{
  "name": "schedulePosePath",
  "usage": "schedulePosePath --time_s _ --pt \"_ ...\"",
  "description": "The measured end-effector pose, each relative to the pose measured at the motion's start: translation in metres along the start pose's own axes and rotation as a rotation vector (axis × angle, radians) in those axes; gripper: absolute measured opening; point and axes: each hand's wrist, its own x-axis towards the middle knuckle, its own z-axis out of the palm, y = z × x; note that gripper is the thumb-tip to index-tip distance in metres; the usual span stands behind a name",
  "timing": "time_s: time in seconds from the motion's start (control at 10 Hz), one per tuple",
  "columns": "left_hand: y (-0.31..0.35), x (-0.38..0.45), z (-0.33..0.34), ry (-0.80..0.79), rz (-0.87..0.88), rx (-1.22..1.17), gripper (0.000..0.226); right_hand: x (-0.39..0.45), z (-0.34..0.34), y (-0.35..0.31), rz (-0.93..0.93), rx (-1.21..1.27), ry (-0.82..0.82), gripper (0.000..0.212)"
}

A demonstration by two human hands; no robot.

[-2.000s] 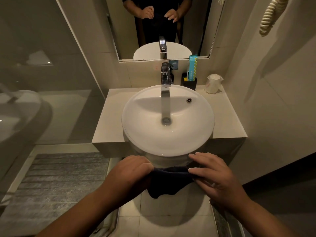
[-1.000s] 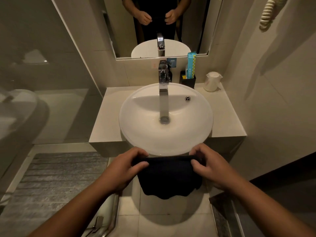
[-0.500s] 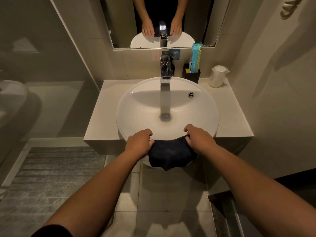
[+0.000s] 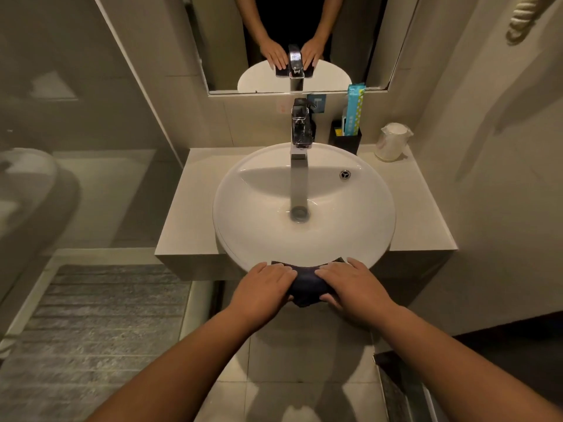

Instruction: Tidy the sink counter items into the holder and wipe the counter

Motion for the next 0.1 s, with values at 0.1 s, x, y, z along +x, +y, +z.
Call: schedulePosePath --time_s 0.1 --pt "0.0015 -0.0114 -0.0035 0.031 0.017 -0.001 0.051 -0.0105 -0.0065 -0.006 0.071 -0.045 0.034 0.055"
